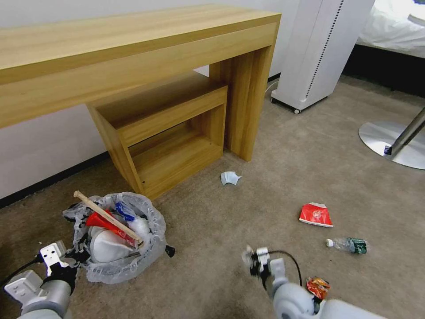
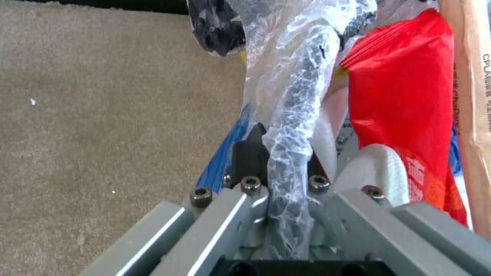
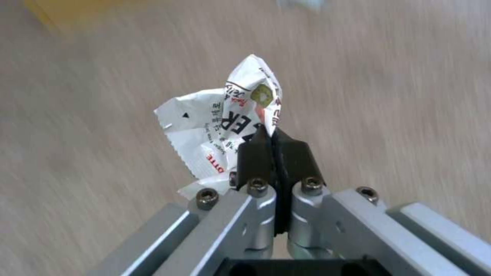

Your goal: Pick up the trash bin and place the garbage on the floor into it.

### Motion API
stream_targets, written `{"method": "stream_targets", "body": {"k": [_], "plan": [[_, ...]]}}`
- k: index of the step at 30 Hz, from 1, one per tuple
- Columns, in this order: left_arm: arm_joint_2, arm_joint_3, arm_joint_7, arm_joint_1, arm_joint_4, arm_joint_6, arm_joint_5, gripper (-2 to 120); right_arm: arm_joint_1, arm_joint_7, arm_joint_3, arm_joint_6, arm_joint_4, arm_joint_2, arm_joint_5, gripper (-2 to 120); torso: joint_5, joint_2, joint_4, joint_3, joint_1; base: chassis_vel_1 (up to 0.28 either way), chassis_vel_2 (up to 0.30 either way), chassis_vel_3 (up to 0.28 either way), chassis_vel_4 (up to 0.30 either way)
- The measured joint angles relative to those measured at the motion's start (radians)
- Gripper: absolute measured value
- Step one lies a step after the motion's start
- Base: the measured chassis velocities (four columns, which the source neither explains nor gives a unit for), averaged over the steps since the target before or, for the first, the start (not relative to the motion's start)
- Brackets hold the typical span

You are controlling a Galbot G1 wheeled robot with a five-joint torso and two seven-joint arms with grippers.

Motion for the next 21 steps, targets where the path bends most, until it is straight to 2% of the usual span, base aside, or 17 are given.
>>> {"method": "stream_targets", "body": {"k": [1,3,4,6,10,16,19,21], "plan": [[0.0,0.0,0.0,0.0,0.0,0.0,0.0,1,0.0,0.0,0.0,0.0,0.0,0.0,0.0,0,0.0,0.0,0.0,0.0,0.0,0.0,0.0,0.0,0.0],[-0.001,0.001,-0.001,0.0,-0.001,0.003,0.002,1,0.017,-0.073,0.015,0.105,0.024,-0.014,-0.054,0,0.0004,0.0,0.0,0.0,0.0,0.0,0.0,0.0,0.0],[-0.001,0.001,-0.001,0.0,-0.001,0.003,0.002,1,0.017,-0.073,0.015,0.105,0.024,-0.014,-0.054,0,0.0004,0.0,0.0,0.0,0.0,0.0,0.0,0.0,0.0],[-0.002,0.003,-0.002,0.001,-0.009,0.01,0.003,1,0.06,-0.146,0.019,0.179,0.069,-0.02,-0.098,0,0.0003,0.0,-0.0001,0.0,0.0,0.0,0.0,0.0,0.0],[-0.002,0.009,-0.004,0.004,-0.023,0.023,0.007,1,0.162,-0.222,-0.018,0.216,0.158,-0.02,-0.115,0,0.0002,0.0,0.0001,0.0,0.0,0.0,0.0,0.0,0.0],[-0.007,0.014,-0.005,0.014,-0.046,0.031,0.016,1,0.303,-0.255,-0.089,0.165,0.306,0.004,-0.032,0,0.0,0.0,0.0001,0.0,0.0,0.0,0.0,0.0,0.0],[-0.01,0.014,-0.005,0.022,-0.067,0.035,0.018,1,0.414,-0.215,-0.168,0.076,0.371,0.054,0.08,0,0.0002,0.0,0.0,0.0,0.0,0.0,0.0,0.0,0.0],[-0.011,0.014,-0.005,0.025,-0.072,0.036,0.019,1,0.45,-0.196,-0.199,0.056,0.378,0.072,0.11,0,0.0002,0.0,0.0001,0.0,0.0,0.0,0.0,0.0,0.0]]}}
